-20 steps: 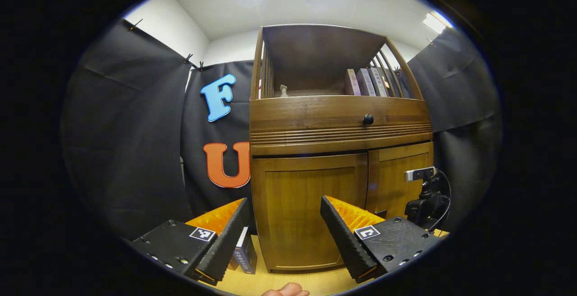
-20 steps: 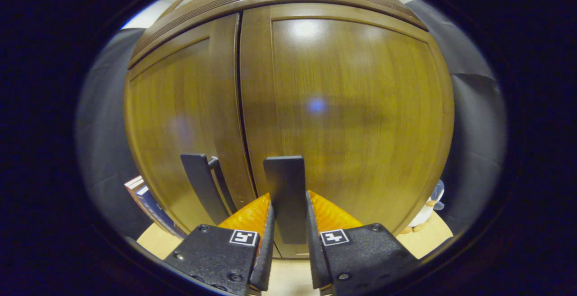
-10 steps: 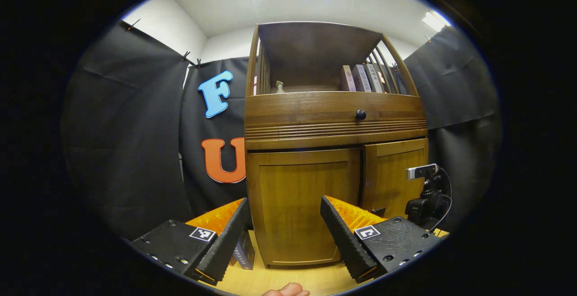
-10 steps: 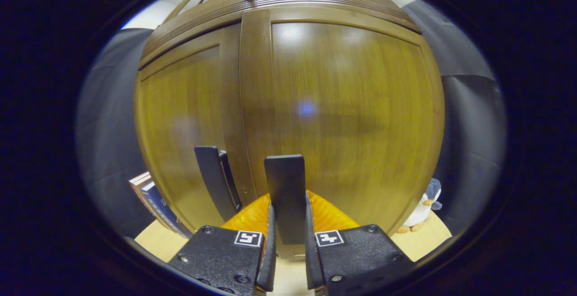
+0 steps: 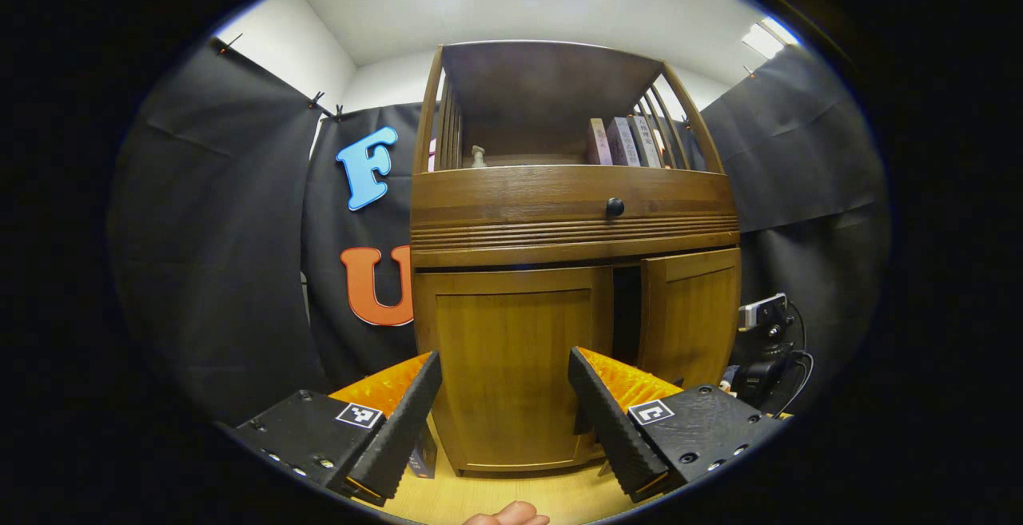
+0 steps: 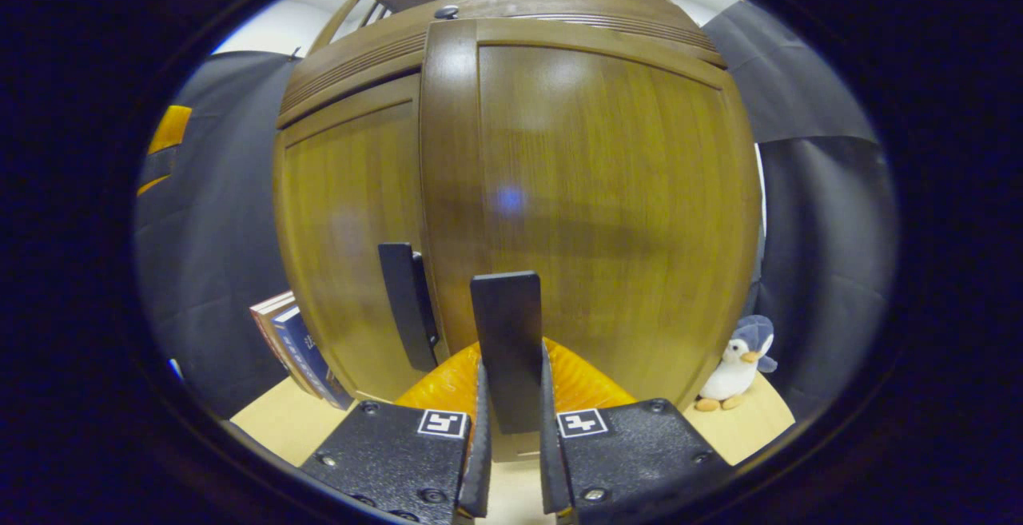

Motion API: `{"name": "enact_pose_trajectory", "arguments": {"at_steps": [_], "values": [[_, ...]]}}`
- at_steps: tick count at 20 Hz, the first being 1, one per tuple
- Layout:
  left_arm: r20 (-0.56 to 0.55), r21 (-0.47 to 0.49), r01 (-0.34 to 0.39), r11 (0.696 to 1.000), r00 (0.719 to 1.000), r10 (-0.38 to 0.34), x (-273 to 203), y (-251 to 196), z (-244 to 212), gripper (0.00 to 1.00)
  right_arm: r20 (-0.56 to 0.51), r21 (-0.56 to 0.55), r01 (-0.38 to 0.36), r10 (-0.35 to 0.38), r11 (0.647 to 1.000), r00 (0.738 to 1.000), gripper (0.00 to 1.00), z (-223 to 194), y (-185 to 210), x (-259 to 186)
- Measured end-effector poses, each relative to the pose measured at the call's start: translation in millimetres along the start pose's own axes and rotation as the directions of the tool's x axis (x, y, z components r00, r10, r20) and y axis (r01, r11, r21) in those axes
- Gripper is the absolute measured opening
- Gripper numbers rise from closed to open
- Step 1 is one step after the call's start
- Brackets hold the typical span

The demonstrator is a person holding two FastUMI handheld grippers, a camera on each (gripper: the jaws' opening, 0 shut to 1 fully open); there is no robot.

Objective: Open the right door of the double-door shoe cabinet with the right hand, and open the left door with the left hand.

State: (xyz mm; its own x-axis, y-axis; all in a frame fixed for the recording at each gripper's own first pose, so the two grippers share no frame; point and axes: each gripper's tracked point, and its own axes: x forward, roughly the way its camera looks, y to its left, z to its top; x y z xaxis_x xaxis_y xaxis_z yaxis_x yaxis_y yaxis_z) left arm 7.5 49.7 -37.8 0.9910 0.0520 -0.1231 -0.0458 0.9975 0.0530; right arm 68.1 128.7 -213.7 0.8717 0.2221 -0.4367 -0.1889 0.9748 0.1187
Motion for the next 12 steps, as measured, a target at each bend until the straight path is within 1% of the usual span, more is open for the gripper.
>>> {"name": "enact_pose_trajectory", "arguments": {"at_steps": [1, 2, 3, 7, 8, 12], "values": [[-0.002, 0.000, 0.005, 1.000, 1.000, -0.005, -5, -4, -2, 0.96, -0.001, -0.001, -0.002, 0.002, 1.000, 1.000, 0.28, 0, -2, -5], [-0.006, 0.000, 0.010, 1.000, 1.000, -0.010, -8, -8, -5, 1.00, -0.001, 0.002, -0.006, 0.006, 1.000, 1.000, 0.27, -2, -1, -10], [-0.008, 0.002, 0.015, 1.000, 1.000, -0.015, -8, -9, -7, 0.96, -0.001, 0.005, -0.008, 0.008, 1.000, 1.000, 0.26, -3, -3, -17], [-0.008, -0.017, 0.036, 0.999, 0.999, -0.036, -5, -15, -7, 0.96, -0.011, -0.009, -0.002, 0.002, 1.000, 1.000, 0.26, -7, -14, -41], [-0.008, -0.025, 0.040, 0.999, 0.999, -0.040, -4, -16, -7, 1.00, -0.015, -0.007, 0.001, -0.001, 1.000, 1.000, 0.26, -9, -16, -46], [-0.016, -0.032, 0.052, 0.998, 0.999, -0.052, -1, -20, -12, 1.00, -0.023, -0.001, 0.007, -0.007, 1.000, 1.000, 0.26, -12, -26, -66]]}}
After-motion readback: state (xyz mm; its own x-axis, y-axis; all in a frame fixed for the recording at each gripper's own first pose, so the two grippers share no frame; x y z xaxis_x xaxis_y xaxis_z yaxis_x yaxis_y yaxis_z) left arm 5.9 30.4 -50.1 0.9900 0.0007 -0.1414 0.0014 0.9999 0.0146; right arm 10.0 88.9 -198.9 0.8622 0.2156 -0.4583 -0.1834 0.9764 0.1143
